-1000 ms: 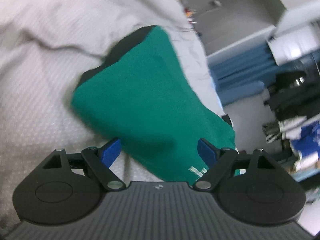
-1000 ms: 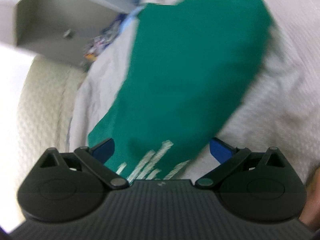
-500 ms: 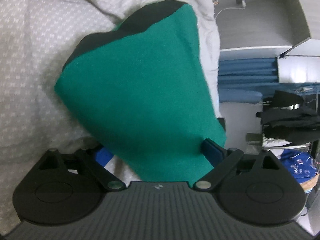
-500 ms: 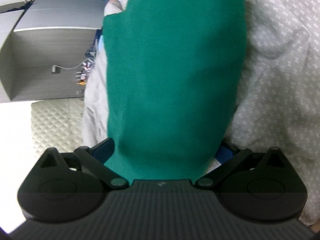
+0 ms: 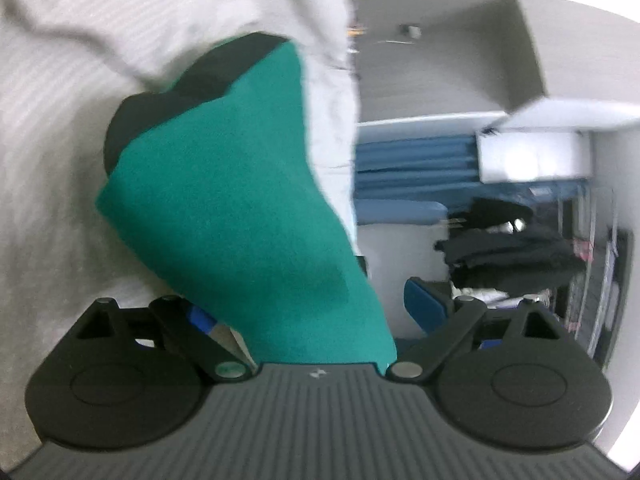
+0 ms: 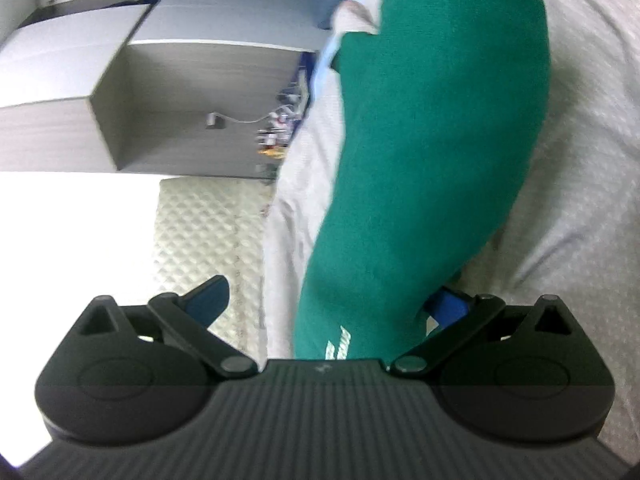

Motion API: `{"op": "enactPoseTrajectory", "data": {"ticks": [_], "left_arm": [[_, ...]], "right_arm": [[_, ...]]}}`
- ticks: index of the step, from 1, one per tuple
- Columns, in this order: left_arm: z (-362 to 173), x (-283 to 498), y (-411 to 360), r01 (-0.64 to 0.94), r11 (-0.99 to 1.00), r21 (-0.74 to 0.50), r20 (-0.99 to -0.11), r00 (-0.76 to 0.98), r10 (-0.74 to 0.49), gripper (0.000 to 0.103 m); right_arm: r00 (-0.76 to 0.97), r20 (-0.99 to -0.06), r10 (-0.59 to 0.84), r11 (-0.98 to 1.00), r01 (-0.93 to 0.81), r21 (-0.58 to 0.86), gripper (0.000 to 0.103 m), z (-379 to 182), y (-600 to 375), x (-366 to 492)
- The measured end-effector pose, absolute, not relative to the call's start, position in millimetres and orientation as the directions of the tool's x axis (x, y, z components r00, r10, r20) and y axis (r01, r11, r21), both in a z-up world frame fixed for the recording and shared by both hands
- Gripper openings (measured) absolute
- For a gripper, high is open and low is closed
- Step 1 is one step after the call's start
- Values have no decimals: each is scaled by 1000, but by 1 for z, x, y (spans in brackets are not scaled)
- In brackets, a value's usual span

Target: Fold large clothes

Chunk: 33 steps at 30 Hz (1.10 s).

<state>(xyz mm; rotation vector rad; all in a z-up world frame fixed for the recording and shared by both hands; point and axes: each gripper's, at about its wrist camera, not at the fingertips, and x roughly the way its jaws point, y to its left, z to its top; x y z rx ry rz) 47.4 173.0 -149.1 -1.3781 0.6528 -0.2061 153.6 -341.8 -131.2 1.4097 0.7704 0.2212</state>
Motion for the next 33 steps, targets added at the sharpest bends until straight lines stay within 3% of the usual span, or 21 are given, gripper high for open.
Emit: {"op": "enactPoseTrajectory", "data": {"ticks": [4, 7, 9, 10, 14, 15, 17, 28, 33], "left_arm": [[-169, 55, 171, -333, 205, -920, -391, 773, -500, 91], [-165, 62, 165, -339, 272, -901, -433, 762, -483, 85], [-160, 69, 164, -330, 331, -884, -458, 755, -469, 75], [-157, 71, 163, -326, 359, -874, -470, 753, -461, 67], [-147, 71, 163, -294, 395, -870, -460, 773, -437, 43], [-144, 71, 161, -288, 409, -866, -460, 779, -425, 41], [-132, 69, 156, -263, 471, -842, -467, 792, -394, 35], [-64, 2, 158, -162, 615, -772, -428, 848, -313, 25], [-34, -37, 149, -148, 671, -726, -447, 843, -298, 22]], "right_arm": [[699, -478, 531, 198, 446, 873, 103, -156, -341, 154], [688, -515, 512, 239, 461, 854, 103, -160, -336, 159], [678, -542, 496, 289, 460, 840, 100, -156, -331, 164], [675, -558, 482, 316, 460, 830, 89, -154, -329, 165], [674, -586, 449, 385, 446, 808, 61, -148, -326, 168], [677, -589, 441, 409, 433, 803, 53, -146, -323, 171], [689, -587, 425, 452, 401, 797, 46, -137, -319, 171], [770, -484, 417, 568, 195, 800, 22, -75, -318, 132], [751, -498, 434, 567, 202, 798, 18, -68, -322, 106]]}}
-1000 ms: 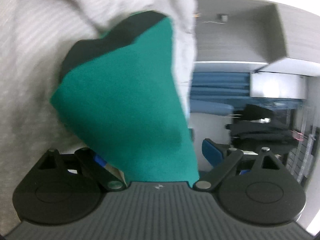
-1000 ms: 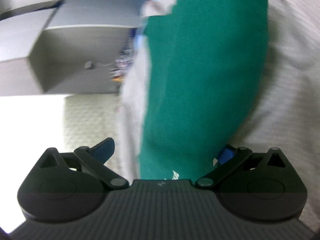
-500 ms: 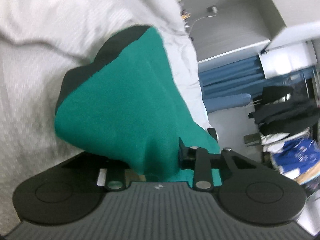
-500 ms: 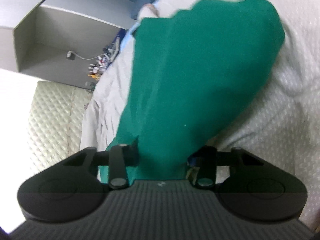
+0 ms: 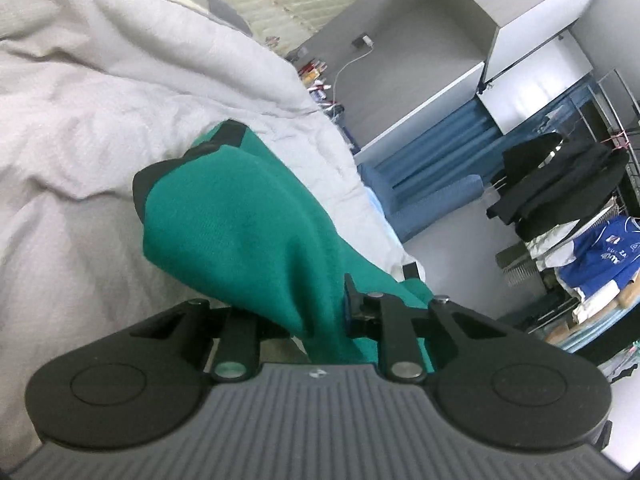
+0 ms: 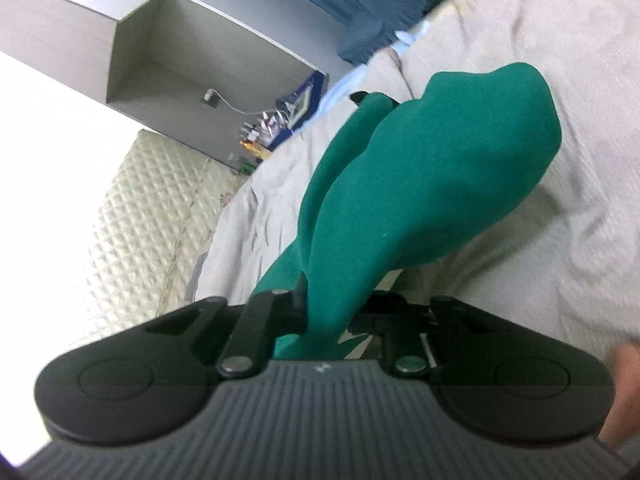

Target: Fold large clothes

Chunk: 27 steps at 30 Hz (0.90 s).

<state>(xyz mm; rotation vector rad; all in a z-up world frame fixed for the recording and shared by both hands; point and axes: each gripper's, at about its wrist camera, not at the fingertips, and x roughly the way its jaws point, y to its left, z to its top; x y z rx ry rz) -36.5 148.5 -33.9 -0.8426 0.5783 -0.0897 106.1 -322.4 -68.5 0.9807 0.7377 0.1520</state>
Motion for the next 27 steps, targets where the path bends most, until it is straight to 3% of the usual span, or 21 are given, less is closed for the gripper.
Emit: {"op": "enactPoseTrajectory", "data": {"ticks": [6, 9, 14, 16, 21, 23, 27], "left_arm": [[-41, -67, 145, -179, 644, -744, -466, 830, -308, 22], [-38, -54, 152, -177, 614, -769, -456, 825, -333, 26], [-24, -12, 163, -173, 549, -818, -419, 833, -362, 41], [-19, 10, 168, -162, 531, -832, -399, 839, -369, 44], [-19, 64, 176, -146, 522, -840, -374, 853, -363, 53], [-24, 83, 179, -107, 513, -852, -333, 866, -372, 60], [-37, 117, 185, -40, 520, -853, -275, 882, -383, 66]], "right_arm": [[716, -541, 440, 559, 253, 789, 18, -68, -319, 96], [716, -518, 467, 528, 244, 813, 24, -65, -318, 112], [736, -436, 518, 494, 158, 855, 45, -47, -316, 151], [738, -410, 535, 489, 124, 863, 61, -42, -310, 173], [745, -410, 526, 500, 118, 858, 65, -42, -296, 214], [745, -418, 521, 510, 121, 851, 66, -47, -290, 232], [739, -439, 512, 541, 120, 833, 66, -61, -284, 264]]}}
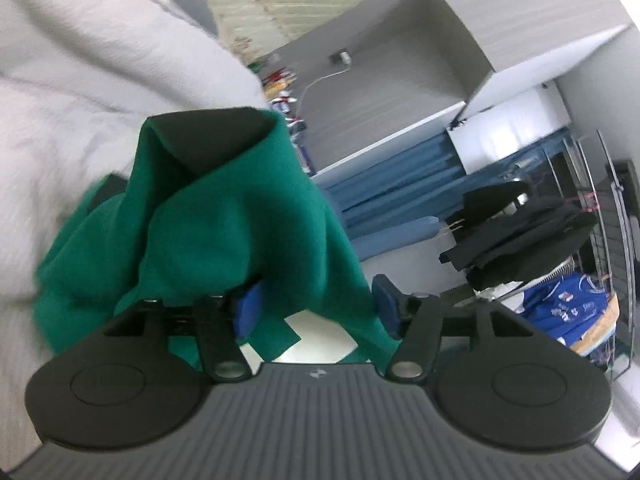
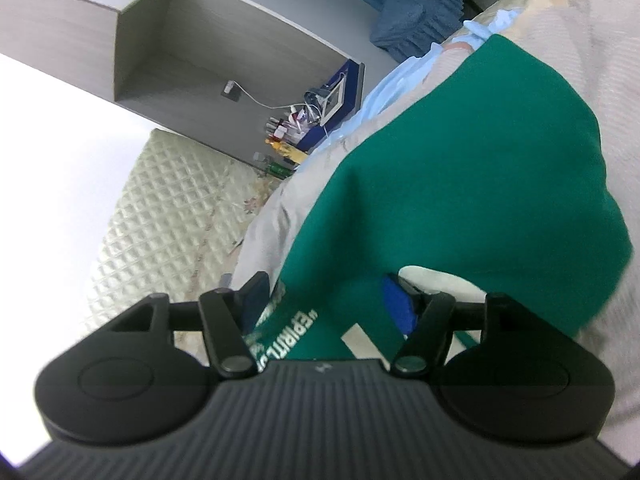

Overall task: Fold large clothes
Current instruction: 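Open both grippers and lift them off the folded green hoodie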

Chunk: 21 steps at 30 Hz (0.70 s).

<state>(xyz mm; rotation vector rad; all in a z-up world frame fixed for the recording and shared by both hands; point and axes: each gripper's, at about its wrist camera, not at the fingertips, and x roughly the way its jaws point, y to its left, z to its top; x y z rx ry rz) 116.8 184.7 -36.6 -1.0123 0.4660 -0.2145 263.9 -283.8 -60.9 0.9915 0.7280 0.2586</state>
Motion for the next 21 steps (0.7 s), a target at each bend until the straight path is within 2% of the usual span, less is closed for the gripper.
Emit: {"op": "enactPoseTrajectory", "data": {"ticks": [3, 11, 16, 21], "left_arm": [[-47, 141, 188, -12, 576, -818, -271, 890, -367, 66], [-86, 195, 181, -54, 740, -670, -365, 892, -266, 66], [-105, 232, 172, -113, 784, -610, -446, 867, -223, 66], [-104, 244, 164, -119, 846, -520, -491, 852, -182, 66]], "right_arm": [[737, -438, 515, 562, 96, 822, 63, -74, -280, 286], [727, -449, 520, 675, -27, 738, 63, -94, -262, 331], [703, -548, 453, 837, -123, 533, 62, -111, -229, 353], [710, -569, 414, 882, -158, 445, 62, -117, -220, 360]]}}
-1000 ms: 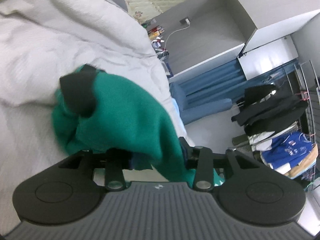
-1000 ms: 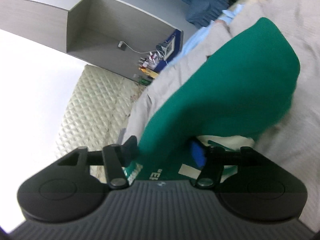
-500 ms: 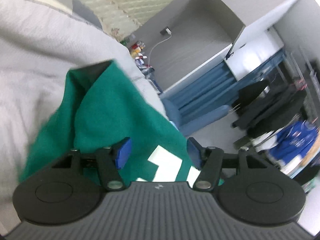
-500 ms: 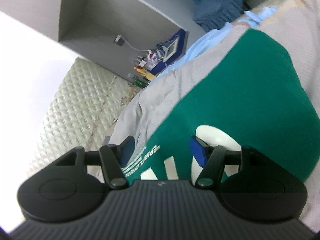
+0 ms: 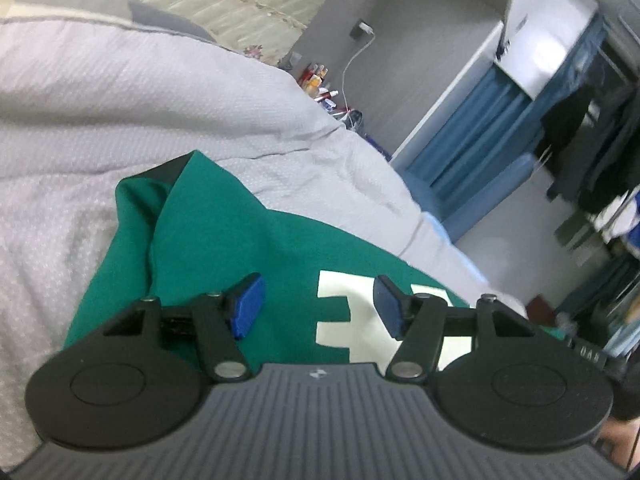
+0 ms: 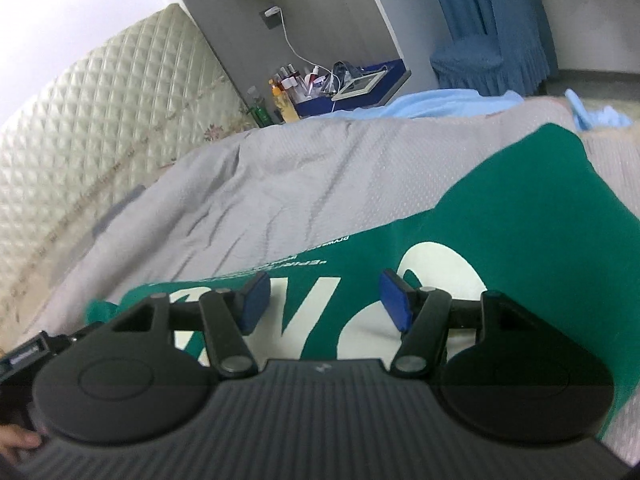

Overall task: Fold large clothes
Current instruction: 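Open both grippers and lift them off the folded green hoodie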

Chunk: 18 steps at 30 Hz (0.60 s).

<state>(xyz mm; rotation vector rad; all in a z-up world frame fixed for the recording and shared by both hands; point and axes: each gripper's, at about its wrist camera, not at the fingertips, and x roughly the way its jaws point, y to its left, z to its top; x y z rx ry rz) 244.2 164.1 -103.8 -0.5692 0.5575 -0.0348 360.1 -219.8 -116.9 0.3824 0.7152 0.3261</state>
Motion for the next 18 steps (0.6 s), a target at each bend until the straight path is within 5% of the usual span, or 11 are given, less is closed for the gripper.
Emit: {"op": "enactPoseTrajectory", "data": {"ticks": [8, 18], "left_arm": [[-80, 233, 153, -123, 902, -413, -543, 828, -136, 67], [-57, 199, 107, -33, 977, -210, -529, 844, -85, 67]], "right_arm": [[720, -574, 389, 896, -153, 416, 63, -96, -219, 339], [791, -532, 304, 953, -245, 180, 69, -60, -186, 287]]}}
